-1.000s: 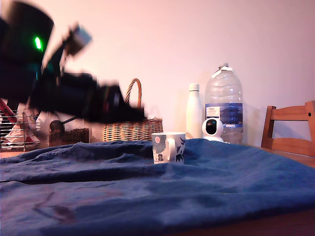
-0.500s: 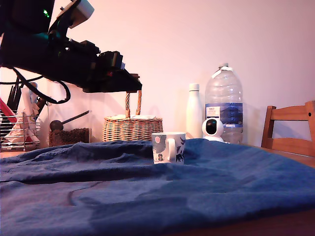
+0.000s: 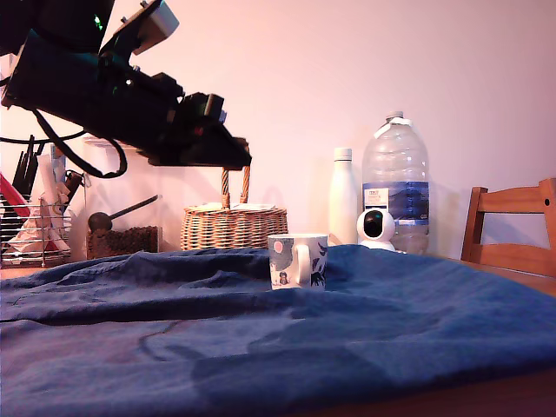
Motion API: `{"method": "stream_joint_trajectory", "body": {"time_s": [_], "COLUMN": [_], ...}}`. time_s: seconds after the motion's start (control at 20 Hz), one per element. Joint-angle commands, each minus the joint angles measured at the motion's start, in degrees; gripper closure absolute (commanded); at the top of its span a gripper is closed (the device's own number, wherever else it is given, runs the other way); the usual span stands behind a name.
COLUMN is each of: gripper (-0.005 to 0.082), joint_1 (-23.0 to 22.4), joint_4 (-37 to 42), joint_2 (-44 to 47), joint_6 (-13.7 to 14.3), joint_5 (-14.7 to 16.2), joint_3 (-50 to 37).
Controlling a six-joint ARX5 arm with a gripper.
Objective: Pick up the coffee capsules on the table and drop them inside the coffee cup
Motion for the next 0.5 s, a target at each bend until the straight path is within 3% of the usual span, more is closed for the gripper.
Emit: {"method": "stream_joint_trajectory", "body": {"time_s": [0.0,0.45], "gripper": [0.0577,0.0577], "joint_1": [0.1,0.8], "joint_4": [-0.1,0.4], "joint_2": [-0.1,1.6], "joint_6": [-0.3,-1.4], "joint_5": [0.0,0.0], "joint_3": [0.1,2.3]}}
